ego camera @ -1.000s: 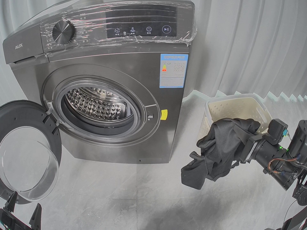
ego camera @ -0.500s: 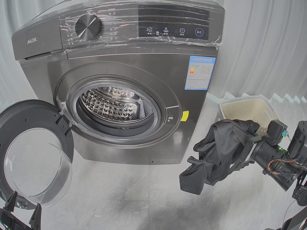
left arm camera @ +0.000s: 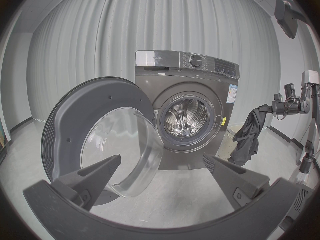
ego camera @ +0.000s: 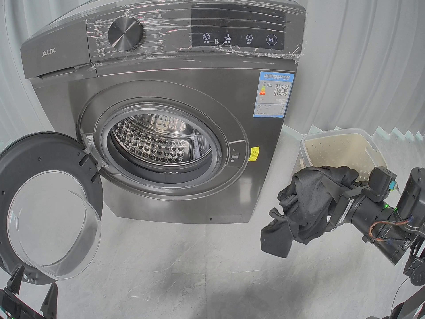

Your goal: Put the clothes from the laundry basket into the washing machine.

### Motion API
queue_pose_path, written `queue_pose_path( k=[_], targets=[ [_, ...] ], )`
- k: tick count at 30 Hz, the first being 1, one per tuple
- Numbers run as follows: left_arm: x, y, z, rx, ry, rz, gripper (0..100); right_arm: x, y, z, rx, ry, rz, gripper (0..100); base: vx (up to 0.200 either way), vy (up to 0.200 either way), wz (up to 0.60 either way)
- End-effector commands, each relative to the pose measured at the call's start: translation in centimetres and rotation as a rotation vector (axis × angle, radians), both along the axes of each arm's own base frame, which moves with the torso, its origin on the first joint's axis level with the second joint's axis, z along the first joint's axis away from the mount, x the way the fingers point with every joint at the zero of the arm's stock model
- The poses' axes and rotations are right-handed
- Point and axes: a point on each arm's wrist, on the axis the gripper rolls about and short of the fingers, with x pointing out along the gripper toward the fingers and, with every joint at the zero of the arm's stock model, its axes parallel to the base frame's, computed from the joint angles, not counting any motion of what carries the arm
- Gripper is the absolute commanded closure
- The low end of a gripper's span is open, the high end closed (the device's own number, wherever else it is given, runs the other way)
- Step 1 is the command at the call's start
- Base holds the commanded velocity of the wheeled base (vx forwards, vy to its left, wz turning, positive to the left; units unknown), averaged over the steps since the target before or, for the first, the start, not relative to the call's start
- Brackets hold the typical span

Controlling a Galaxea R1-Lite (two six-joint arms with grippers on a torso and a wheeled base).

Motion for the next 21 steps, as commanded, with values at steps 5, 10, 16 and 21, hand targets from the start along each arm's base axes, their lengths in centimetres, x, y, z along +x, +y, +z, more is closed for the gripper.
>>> queue_pose_path(
  k=[5, 10, 16, 21],
  targets=[
    [-0.03, 0.00, -0.44, -0.001, -0.003, 0.000, 0, 0.14, 0.13, 0.00, 0.000, 0.000, 0.001, 100, 0.000, 0.200, 0.00],
    [-0.03, 0.00, -0.44, 0.000, -0.003, 0.000, 0, 0.17, 0.16, 0.08, 0.004, -0.002, 0.002, 100, 0.000, 0.200, 0.00],
    [-0.03, 0.00, -0.44, 0.000, -0.003, 0.000, 0, 0.35, 0.30, -0.21, 0.000, 0.009, 0.002, 100, 0.000, 0.200, 0.00],
    [-0.03, 0.00, -0.44, 0.000, -0.003, 0.000, 0, 0.35, 0.31, -0.21, 0.000, 0.009, 0.003, 100, 0.000, 0.080, 0.00]
  ],
)
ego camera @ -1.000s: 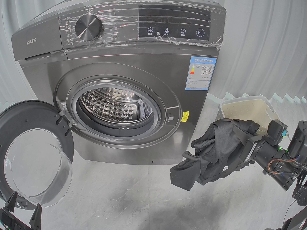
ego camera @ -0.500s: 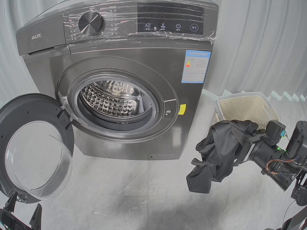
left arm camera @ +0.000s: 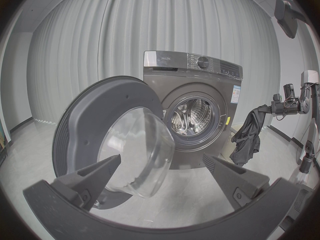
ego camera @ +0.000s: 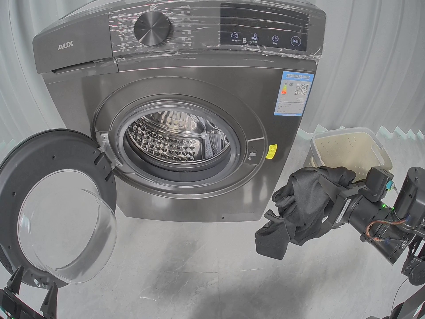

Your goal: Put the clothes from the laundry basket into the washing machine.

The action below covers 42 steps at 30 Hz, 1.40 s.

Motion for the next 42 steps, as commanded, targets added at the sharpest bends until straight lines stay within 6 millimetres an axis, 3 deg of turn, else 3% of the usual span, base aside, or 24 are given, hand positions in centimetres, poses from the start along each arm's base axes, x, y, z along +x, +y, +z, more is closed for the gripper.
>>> queue_pose_path(
  k=[1, 15, 20, 24, 42],
  targets=[
    [0.0, 0.0, -0.4, 0.000, -0.003, 0.000, 0, 0.0, 0.0, -0.1, -0.002, 0.002, 0.001, 100, 0.000, 0.000, 0.00],
    [0.0, 0.0, -0.4, 0.000, -0.003, 0.000, 0, -0.1, 0.4, -0.2, 0.004, 0.012, 0.017, 100, 0.000, 0.000, 0.00],
    [0.0, 0.0, -0.4, 0.000, -0.003, -0.001, 0, 0.0, 0.7, -0.4, -0.002, 0.019, 0.026, 100, 0.000, 0.200, 0.00],
    [0.0, 0.0, -0.4, 0.003, -0.003, 0.000, 0, -0.5, 1.5, 0.0, 0.010, 0.004, 0.065, 100, 0.000, 0.200, 0.00],
    [0.0, 0.0, -0.5, 0.021, -0.001, 0.000, 0, -0.7, 4.4, -0.4, 0.033, -0.024, 0.208, 100, 0.000, 0.000, 0.00]
  ],
)
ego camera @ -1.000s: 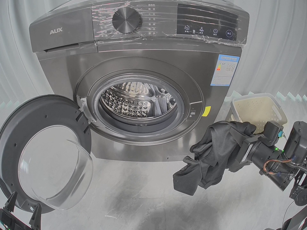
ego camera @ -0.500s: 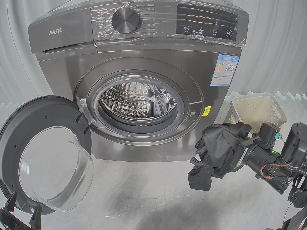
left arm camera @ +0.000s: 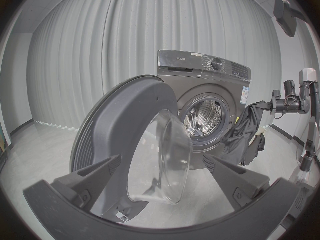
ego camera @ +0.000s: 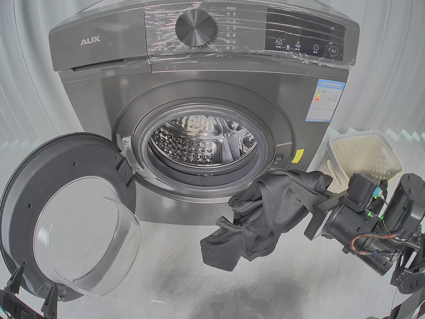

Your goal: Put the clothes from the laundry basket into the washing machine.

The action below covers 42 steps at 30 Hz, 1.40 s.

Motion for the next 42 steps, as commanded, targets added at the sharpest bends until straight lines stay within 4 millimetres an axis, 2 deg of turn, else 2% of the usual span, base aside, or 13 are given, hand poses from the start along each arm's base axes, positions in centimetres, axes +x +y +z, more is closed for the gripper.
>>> queue_pose_path(
  k=[1, 7, 15, 20, 25, 34, 35, 37, 38, 39, 40, 42],
  targets=[
    [0.0, 0.0, -0.5, 0.020, -0.001, 0.004, 0, 0.2, 1.0, -0.6, -0.021, 0.014, 0.024, 100, 0.000, 0.000, 0.00],
    [0.0, 0.0, -0.5, 0.026, -0.001, -0.001, 0, 0.9, 2.4, -0.9, -0.024, 0.019, 0.028, 100, 0.000, 0.000, 0.00],
    [0.0, -0.1, -0.5, 0.067, -0.007, -0.038, 0, 3.4, 5.1, 0.0, 0.064, -0.043, -0.039, 100, 0.000, 0.000, 0.00],
    [0.0, -0.1, -0.4, 0.080, -0.010, -0.059, 0, 4.3, 6.3, -0.1, 0.091, -0.067, -0.045, 100, 0.000, 0.000, 0.00],
    [0.0, -0.1, -0.4, 0.081, -0.013, -0.060, 0, 4.6, 6.6, -0.1, 0.097, -0.072, -0.046, 100, 0.000, 0.000, 0.00],
    [0.0, -0.1, -0.4, 0.077, -0.016, -0.059, 0, 4.9, 7.7, -1.2, 0.075, -0.056, -0.033, 100, 0.000, 0.000, 0.00],
    [-0.3, -0.1, 0.8, 0.058, -0.074, -0.046, 0, 4.9, 7.8, -1.2, 0.076, -0.057, -0.033, 100, 0.000, 0.000, 0.00],
    [-2.1, -0.2, 7.6, 0.026, -0.315, -0.049, 0, 5.1, 8.0, -1.3, 0.078, -0.060, -0.033, 100, 0.000, 0.000, 0.00],
    [-2.1, -0.2, 7.6, 0.026, -0.315, -0.049, 0, 5.1, 8.0, -1.3, 0.078, -0.060, -0.033, 100, 0.000, 0.000, 0.00],
    [-1.9, -0.3, 11.9, 0.014, -0.323, -0.096, 0, 5.3, 8.2, -1.1, 0.086, -0.072, -0.032, 100, 0.000, 0.000, 0.00],
    [-1.2, -0.4, 12.4, 0.014, -0.265, -0.157, 0, 5.5, 8.4, -1.0, 0.088, -0.076, -0.030, 100, 0.000, 0.000, 0.00],
    [0.1, -0.5, 11.8, 0.013, -0.145, -0.284, 0, 5.6, 8.7, -0.9, 0.098, -0.084, -0.026, 100, 0.000, 0.000, 0.00]
  ],
)
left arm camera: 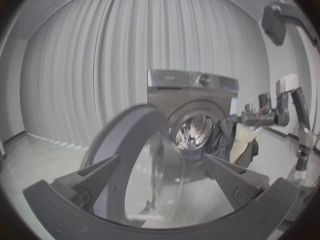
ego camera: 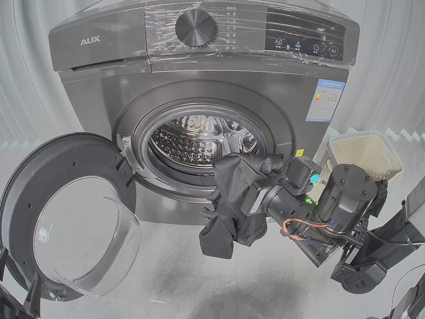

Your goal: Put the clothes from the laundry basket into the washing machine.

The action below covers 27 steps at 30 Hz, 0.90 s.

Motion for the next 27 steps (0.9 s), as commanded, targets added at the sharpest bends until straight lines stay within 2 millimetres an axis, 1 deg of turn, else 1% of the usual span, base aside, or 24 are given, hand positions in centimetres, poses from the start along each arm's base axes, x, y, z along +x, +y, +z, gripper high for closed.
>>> queue_pose_path(
  k=[1, 3, 4, 6, 7, 8, 9, 10, 12, 15, 16, 20, 24, 25, 27],
  targets=[
    [1.6, -0.4, 7.5, -0.004, 0.066, -0.273, 0, 0.6, 1.0, 0.2, 0.019, -0.023, 0.012, 100, 0.000, 0.000, 0.00],
    [3.3, -0.7, 6.3, 0.042, 0.173, -0.392, 0, 0.7, 1.0, 0.5, 0.025, -0.030, 0.015, 100, 0.000, 0.000, 0.00],
    [4.2, -0.9, 6.1, 0.066, 0.218, -0.439, 0, 0.7, 1.0, 0.6, 0.029, -0.035, 0.021, 100, 0.000, 0.000, 0.00],
    [5.8, -1.1, 5.8, 0.082, 0.299, -0.510, 0, 0.7, 0.9, 0.9, 0.032, -0.043, 0.039, 100, 0.000, 0.000, 0.00],
    [6.1, -1.1, 5.8, 0.084, 0.309, -0.518, 0, 0.7, 0.9, 0.9, 0.033, -0.044, 0.044, 100, 0.000, 0.000, 0.00],
    [7.5, -1.3, 5.9, 0.087, 0.346, -0.554, 0, 0.7, 1.2, 1.2, 0.039, -0.052, 0.068, 100, 0.000, 0.000, 0.00],
    [8.4, -1.5, 6.0, 0.088, 0.353, -0.574, 0, 0.8, 1.2, 1.4, 0.043, -0.057, 0.074, 100, 0.000, 0.000, 0.00],
    [8.6, -1.5, 6.0, 0.087, 0.355, -0.580, 0, 0.9, 1.3, 1.5, 0.045, -0.059, 0.074, 100, 0.000, 0.000, 0.00],
    [10.7, -2.3, 5.9, 0.098, 0.366, -0.635, 0, 1.2, 1.4, 1.7, 0.054, -0.068, 0.071, 100, 0.000, 0.000, 0.00],
    [12.3, -3.1, 5.6, 0.112, 0.372, -0.665, 0, 1.4, 1.5, 1.8, 0.061, -0.074, 0.068, 100, 0.000, 0.000, 0.00],
    [13.1, -3.7, 5.4, 0.117, 0.385, -0.685, 0, 1.4, 1.6, 1.9, 0.063, -0.076, 0.068, 100, 0.000, 0.000, 0.00],
    [15.3, -5.5, 4.8, 0.130, 0.418, -0.726, 0, 1.9, 2.0, 1.5, 0.064, -0.075, 0.065, 100, 0.000, 0.000, 0.00],
    [17.5, -7.0, 3.7, 0.142, 0.451, -0.734, 0, 1.9, 2.3, 1.4, 0.068, -0.074, 0.061, 100, 0.000, 0.000, 0.00],
    [17.7, -7.2, 3.6, 0.143, 0.451, -0.737, 0, 1.9, 2.3, 1.5, 0.070, -0.074, 0.061, 100, 0.000, 0.000, 0.00],
    [18.9, -8.3, 2.9, 0.147, 0.455, -0.750, 0, 1.9, 2.2, 1.5, 0.072, -0.074, 0.061, 100, 0.000, 0.000, 0.00]
  ],
)
